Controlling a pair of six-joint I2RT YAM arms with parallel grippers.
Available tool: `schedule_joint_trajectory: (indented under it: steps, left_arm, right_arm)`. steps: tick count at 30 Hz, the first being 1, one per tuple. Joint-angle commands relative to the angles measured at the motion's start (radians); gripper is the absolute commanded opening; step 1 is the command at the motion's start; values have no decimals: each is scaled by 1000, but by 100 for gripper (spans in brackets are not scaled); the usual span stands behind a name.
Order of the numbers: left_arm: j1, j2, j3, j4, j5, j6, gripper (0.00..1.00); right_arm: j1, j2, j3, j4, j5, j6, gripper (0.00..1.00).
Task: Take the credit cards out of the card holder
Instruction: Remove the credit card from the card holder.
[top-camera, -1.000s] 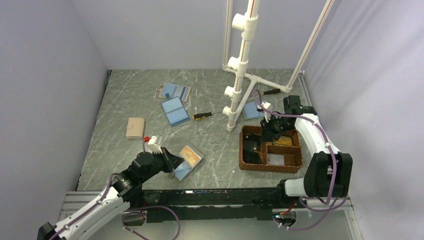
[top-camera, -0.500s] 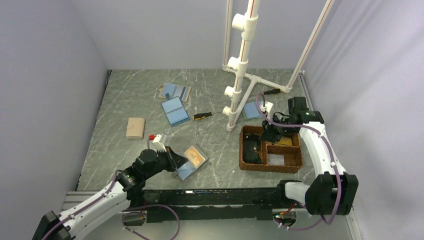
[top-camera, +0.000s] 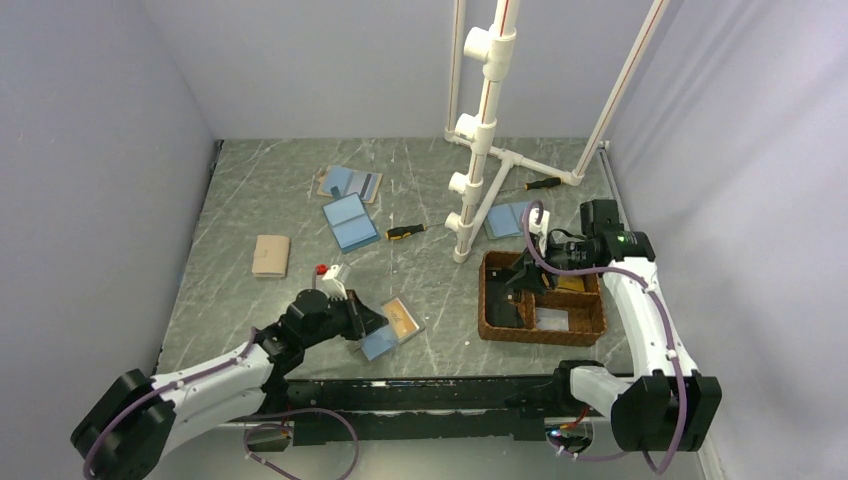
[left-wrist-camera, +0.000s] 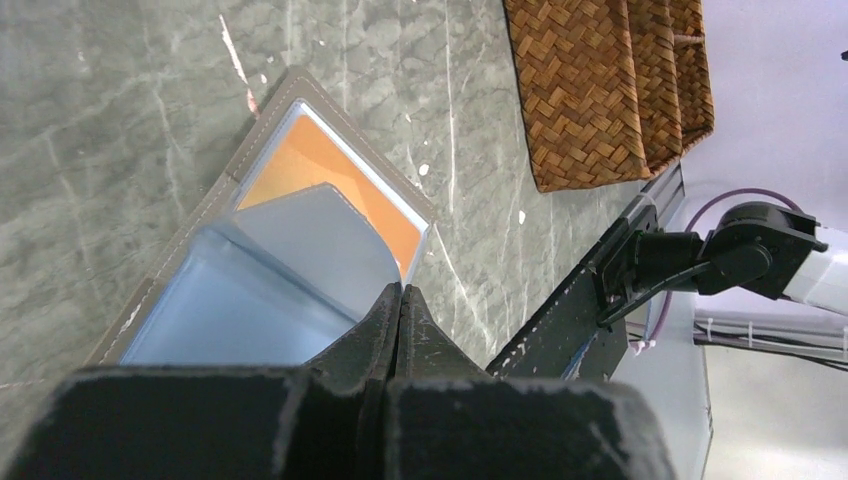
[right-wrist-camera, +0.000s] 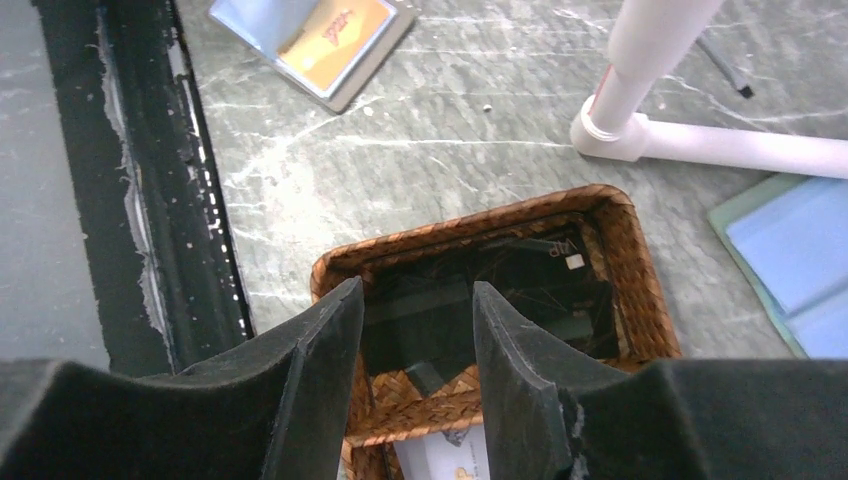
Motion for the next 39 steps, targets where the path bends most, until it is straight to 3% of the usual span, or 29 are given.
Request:
schedule_joint_trajectory:
  steps: [1, 7, 15, 25, 39]
  left_arm:
    - [1, 78, 38, 190, 66, -3, 0]
    - [1, 151, 60, 215, 94, 2, 0]
    - [2, 117, 57, 152, 79, 12, 0]
    - [2, 53, 43, 10, 39, 21, 0]
    - [1, 19, 54, -206, -8, -10, 0]
  right_arm:
    - [19, 20, 31, -9, -73, -52, 48]
    - [173, -66, -27, 145, -2, 32, 55]
    - [364, 16, 19, 59, 46, -130, 71]
    - [547, 120, 45, 150, 160, -81, 68]
    - [623, 161, -53, 276, 205, -12, 64]
